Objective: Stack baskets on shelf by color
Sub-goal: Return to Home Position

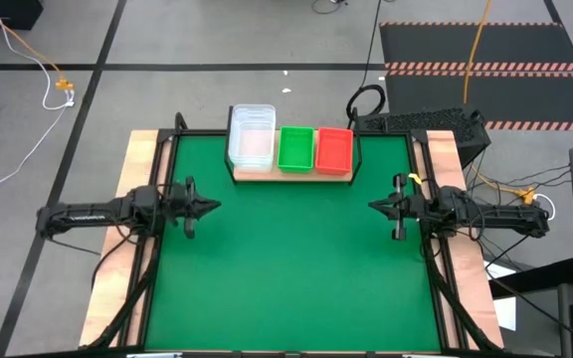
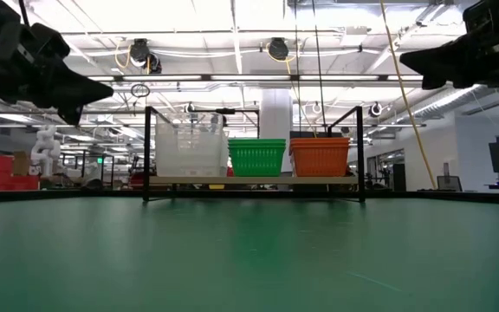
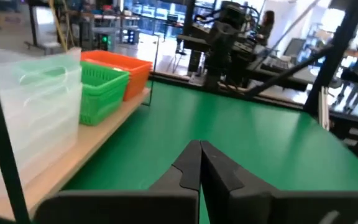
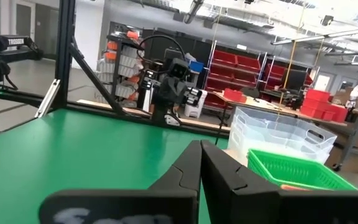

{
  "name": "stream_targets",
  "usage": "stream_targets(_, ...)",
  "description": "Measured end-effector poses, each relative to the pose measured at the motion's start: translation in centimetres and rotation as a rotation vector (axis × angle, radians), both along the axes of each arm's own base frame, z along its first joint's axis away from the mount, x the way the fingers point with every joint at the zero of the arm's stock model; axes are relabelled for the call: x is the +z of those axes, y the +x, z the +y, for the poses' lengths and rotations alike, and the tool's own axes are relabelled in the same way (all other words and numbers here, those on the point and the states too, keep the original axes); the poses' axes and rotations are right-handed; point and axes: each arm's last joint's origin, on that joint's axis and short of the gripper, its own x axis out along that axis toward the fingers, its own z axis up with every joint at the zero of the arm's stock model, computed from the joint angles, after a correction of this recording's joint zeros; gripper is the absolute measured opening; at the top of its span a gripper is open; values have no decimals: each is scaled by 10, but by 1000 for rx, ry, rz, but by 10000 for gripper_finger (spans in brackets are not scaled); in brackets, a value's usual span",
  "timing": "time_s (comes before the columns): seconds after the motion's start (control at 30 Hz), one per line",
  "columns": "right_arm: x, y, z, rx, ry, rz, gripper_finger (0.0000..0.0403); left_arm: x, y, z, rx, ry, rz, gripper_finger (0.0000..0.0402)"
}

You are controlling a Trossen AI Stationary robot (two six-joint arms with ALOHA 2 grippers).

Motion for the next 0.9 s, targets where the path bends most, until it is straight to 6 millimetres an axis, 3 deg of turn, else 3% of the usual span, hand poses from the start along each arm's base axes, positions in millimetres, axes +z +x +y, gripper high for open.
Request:
stream_targets(0.17, -5, 1, 0, 12, 65, 52, 4, -1, 1, -1, -5, 80, 18, 14)
stream_targets(0.5, -7, 1, 3, 118, 196, 77, 4, 0, 1, -1, 3, 80, 7, 21)
stream_targets(0.9, -7, 1, 3, 119, 215, 78, 4, 0, 1, -1, 4, 79, 3, 21)
